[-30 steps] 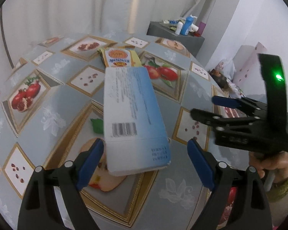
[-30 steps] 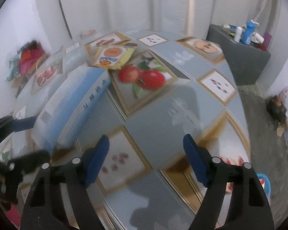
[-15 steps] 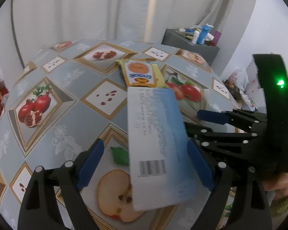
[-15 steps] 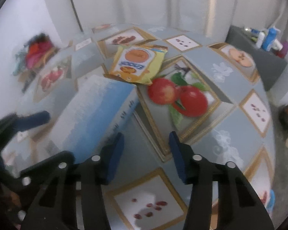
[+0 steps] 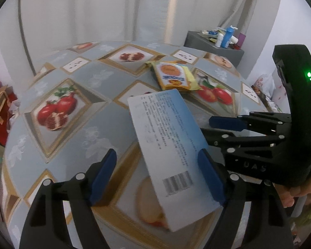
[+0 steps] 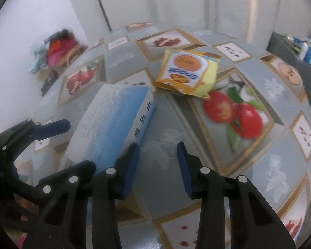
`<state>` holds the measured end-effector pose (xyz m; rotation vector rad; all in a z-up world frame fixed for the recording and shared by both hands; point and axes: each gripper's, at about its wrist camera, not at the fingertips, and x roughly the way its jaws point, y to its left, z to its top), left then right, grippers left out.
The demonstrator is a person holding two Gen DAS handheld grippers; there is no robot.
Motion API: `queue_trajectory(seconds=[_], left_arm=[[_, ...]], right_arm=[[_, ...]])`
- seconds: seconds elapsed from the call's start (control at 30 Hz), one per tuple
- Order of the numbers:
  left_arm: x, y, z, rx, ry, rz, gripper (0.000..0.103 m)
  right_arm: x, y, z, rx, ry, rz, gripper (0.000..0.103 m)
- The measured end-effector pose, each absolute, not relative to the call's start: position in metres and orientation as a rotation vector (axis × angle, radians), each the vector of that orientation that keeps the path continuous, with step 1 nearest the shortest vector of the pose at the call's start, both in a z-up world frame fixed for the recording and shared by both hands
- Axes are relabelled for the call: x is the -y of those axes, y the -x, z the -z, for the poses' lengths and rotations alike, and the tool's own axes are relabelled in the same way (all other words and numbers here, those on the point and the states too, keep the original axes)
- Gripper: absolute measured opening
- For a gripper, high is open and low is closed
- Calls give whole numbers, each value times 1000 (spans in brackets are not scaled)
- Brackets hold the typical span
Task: Collect trash
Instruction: 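Place the left tool around the blue medicine box while the right tool approaches the yellow Enaak packet, then close the left tool on the blue box while the right tool grasps the Enaak packet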
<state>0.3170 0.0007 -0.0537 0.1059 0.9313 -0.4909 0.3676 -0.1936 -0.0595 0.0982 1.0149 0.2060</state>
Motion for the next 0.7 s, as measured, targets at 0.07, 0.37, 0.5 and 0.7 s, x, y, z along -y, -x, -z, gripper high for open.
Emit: queue_trajectory(seconds=[0.07, 0.37, 0.5, 0.7], left_arm=[[-13, -318, 54, -931, -103, 467, 78], [-50, -329, 48, -955, 1, 441, 78], [-35, -335, 47, -969, 30, 486, 83], [1, -346, 57, -984, -43, 492, 84]], right_arm=[[187, -371, 60, -1015, -108, -227, 36], [191, -379, 47, -960, -63, -199, 39], [217, -390, 43, -949, -61, -136, 48], [237, -405, 41, -939, -48, -91, 58]])
